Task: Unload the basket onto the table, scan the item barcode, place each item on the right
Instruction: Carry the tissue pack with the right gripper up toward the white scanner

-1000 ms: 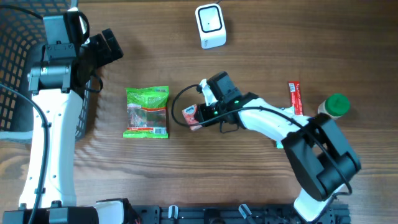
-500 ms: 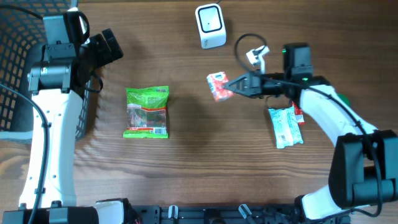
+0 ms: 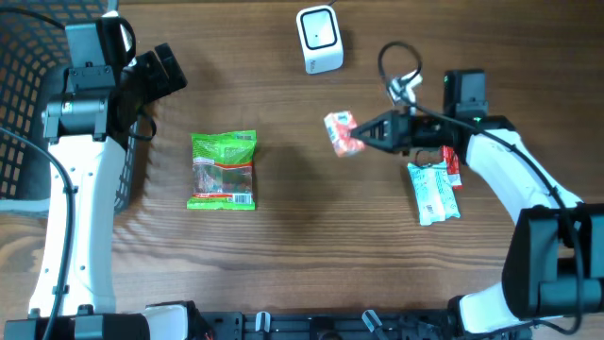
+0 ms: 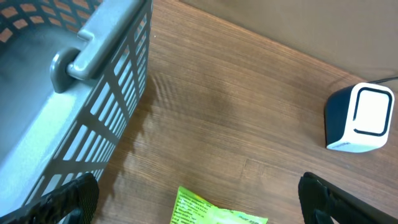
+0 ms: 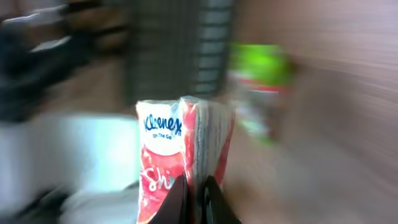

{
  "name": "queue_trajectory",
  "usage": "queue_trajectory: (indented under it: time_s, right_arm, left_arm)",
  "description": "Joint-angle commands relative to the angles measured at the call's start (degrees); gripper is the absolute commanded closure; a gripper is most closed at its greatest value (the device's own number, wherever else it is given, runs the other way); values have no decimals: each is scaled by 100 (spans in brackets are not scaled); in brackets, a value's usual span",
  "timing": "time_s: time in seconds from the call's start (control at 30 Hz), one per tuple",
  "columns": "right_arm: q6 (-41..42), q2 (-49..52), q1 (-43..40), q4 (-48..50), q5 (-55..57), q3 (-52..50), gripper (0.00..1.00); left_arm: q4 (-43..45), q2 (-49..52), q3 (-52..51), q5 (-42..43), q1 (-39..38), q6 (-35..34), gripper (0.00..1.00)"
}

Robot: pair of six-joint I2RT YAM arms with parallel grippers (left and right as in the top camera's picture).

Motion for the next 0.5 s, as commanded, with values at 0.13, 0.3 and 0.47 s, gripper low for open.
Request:
queue_trajectory:
  time_s: [0.13, 0.3, 0.47]
  right_arm:
    - [-68, -90, 953, -787, 5248, 481, 96]
    - [-232, -87, 1119, -2472, 6035, 2752, 96]
    - [-385, 623, 1482, -4312, 7154, 6092, 96]
  left_arm:
    - [11, -42, 48, -15, 20, 50, 0]
    - [11, -42, 48, -15, 22, 50, 0]
    - [11, -42, 48, -15, 22, 50, 0]
